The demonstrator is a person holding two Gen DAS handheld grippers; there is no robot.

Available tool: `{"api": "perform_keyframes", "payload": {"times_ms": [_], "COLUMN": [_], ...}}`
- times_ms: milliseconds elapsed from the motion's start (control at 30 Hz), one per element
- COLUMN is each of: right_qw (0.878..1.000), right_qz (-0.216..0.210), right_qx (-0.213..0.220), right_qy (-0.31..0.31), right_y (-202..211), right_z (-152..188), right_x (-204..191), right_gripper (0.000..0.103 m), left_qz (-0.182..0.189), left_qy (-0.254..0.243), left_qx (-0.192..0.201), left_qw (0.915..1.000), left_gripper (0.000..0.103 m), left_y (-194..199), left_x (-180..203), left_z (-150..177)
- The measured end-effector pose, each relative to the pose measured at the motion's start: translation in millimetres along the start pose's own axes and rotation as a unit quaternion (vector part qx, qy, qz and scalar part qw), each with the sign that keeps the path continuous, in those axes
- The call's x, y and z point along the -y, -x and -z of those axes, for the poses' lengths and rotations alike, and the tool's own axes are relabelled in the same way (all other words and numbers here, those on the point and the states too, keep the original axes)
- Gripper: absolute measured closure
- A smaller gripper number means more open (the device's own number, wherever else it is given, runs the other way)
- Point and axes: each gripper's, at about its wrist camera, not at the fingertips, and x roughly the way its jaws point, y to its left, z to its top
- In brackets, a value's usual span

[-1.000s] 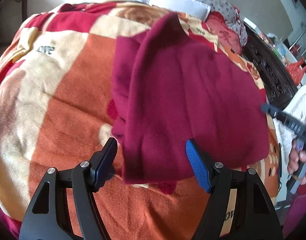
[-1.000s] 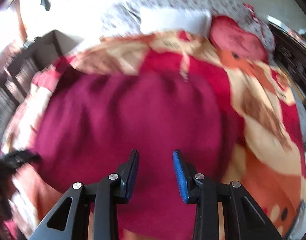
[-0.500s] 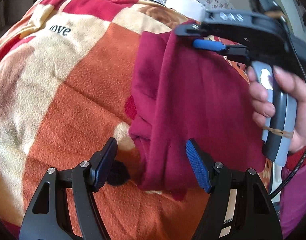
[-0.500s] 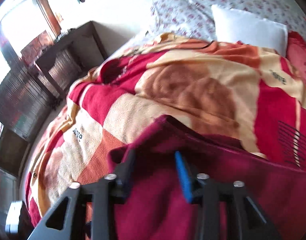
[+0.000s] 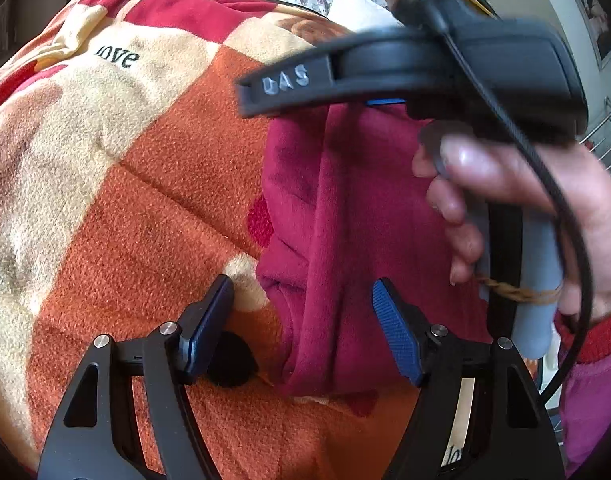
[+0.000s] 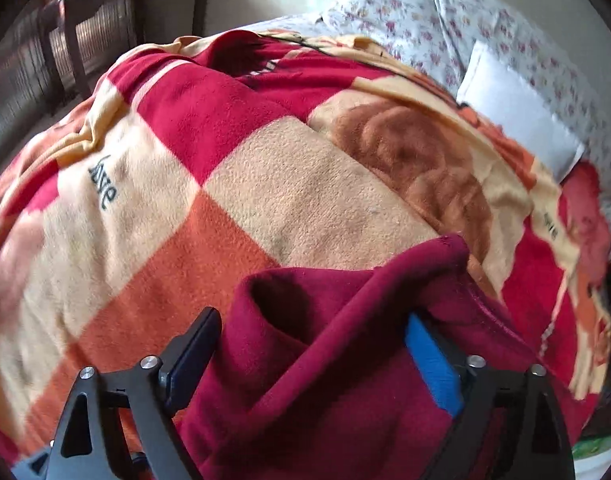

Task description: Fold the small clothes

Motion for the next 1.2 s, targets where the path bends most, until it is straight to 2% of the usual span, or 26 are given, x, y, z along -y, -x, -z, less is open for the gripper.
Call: {"api": "perform_keyframes", "payload": {"times_ms": [33,67,100,133,233,300,333,367,400,467,633,833,967,1067,1200], "right_qw": [1.000,1.000,1.000,0.999,0.988,0.980,0.978,0.976,0.975,0.972,0.965,0.960,0.959,0.957,0.956], "right_qz": [0.010,0.003,-0.013,-0.043,-0.122,-0.154,-0.159,-0.163,-0.165,-0.169,-0.166,-0.128,-0.096,-0.076,-0.053], "right_qx": [0.013,0.020,0.023,0.026,0.053,0.068,0.072,0.079,0.082,0.093,0.136,0.171,0.155,0.133,0.091], "right_qy": [0.000,0.001,-0.003,-0.021,-0.079,-0.105,-0.112,-0.120,-0.125,-0.135,-0.149,-0.183,-0.217,-0.245,-0.272], "right_y": [4,9,15,23,46,60,62,67,69,79,117,162,158,139,99], "right_z": [3,6,10,13,21,29,29,33,35,43,68,118,160,188,213], "right_x": [5,12,20,34,68,88,92,100,103,113,152,224,264,288,306], "right_gripper": [0.047,0.056,0.077,0.085,0.089,0.089,0.089,0.090,0.090,0.090,0.090,0.090,0.091,0.091,0.091], "left_qz": [-0.001,-0.002,-0.004,-0.006,-0.015,-0.007,0.007,0.018,0.020,0.012,0.031,0.085,0.099,0.098,0.084], "left_qy": [-0.002,-0.002,-0.003,-0.004,-0.011,-0.011,-0.011,-0.014,-0.024,-0.056,-0.151,-0.227,-0.267,-0.278,-0.287], "left_qx": [-0.001,-0.002,-0.003,-0.005,-0.004,-0.006,-0.009,-0.010,-0.009,0.009,0.046,0.039,0.018,-0.011,-0.037], "left_qw": [1.0000,1.0000,1.0000,1.0000,0.9998,0.9999,0.9999,0.9997,0.9995,0.9983,0.9871,0.9693,0.9584,0.9556,0.9536], "left_gripper": [0.030,0.030,0.030,0.028,0.028,0.029,0.038,0.058,0.063,0.080,0.084,0.084,0.085,0.085,0.084], "left_y": [0,-2,-2,-3,-7,-8,-6,-4,0,15,50,47,20,-14,-49], "left_x": [1,2,4,6,17,24,29,33,41,63,139,227,276,299,309], "left_z": [0,-3,-3,-4,-7,-9,-11,-13,-14,-16,-11,1,15,29,39]}}
